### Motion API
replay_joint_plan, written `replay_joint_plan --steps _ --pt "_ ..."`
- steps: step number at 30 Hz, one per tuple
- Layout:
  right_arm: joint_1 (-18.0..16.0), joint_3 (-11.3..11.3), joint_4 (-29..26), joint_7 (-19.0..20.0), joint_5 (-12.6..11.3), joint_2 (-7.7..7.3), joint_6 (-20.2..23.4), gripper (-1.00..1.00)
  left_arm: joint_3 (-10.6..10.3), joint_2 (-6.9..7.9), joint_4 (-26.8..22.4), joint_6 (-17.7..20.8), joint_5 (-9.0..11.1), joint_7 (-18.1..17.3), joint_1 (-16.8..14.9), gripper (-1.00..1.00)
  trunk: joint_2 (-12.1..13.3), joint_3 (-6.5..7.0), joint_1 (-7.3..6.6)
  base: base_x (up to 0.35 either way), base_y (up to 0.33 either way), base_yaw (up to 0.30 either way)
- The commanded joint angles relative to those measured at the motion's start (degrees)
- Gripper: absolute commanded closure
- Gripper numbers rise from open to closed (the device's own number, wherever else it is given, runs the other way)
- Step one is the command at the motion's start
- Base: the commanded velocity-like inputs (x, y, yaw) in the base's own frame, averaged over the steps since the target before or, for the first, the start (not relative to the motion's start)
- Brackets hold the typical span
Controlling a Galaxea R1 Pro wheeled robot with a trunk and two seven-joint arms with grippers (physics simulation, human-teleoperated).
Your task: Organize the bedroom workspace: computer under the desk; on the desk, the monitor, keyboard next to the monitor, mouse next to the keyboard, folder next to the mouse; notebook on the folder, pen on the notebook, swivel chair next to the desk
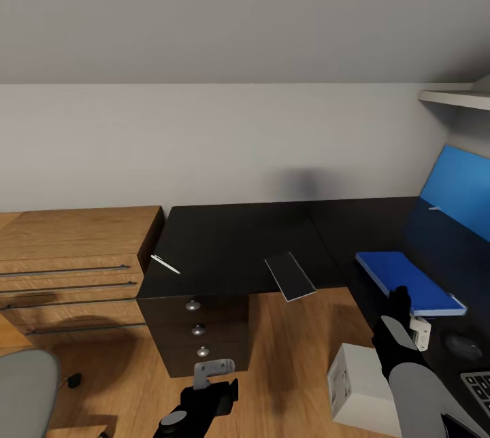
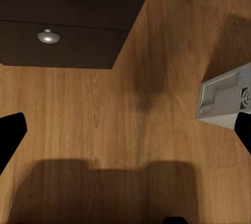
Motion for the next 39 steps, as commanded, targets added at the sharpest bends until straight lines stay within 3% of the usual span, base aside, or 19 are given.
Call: replay_joint_plan --steps 1,39 --pt "-0.1 -0.1 0.1 0.5 -0.6 0.01 -0.1 -1.0 -0.1 0.04 -0.1 0.1 0.3 0.4 -0.1 -1.0 0.0 -0.06 0.0 0.0 0.0 0.0" --pt "-0.1 -0.1 -0.1 0.8 -0.5 0.01 -0.2 -1.0 -0.1 0.04 -0.1 0.1 0.3 0.4 -0.1 -1.0 0.0 -0.06 0.0 -0.028 0.0 0.0"
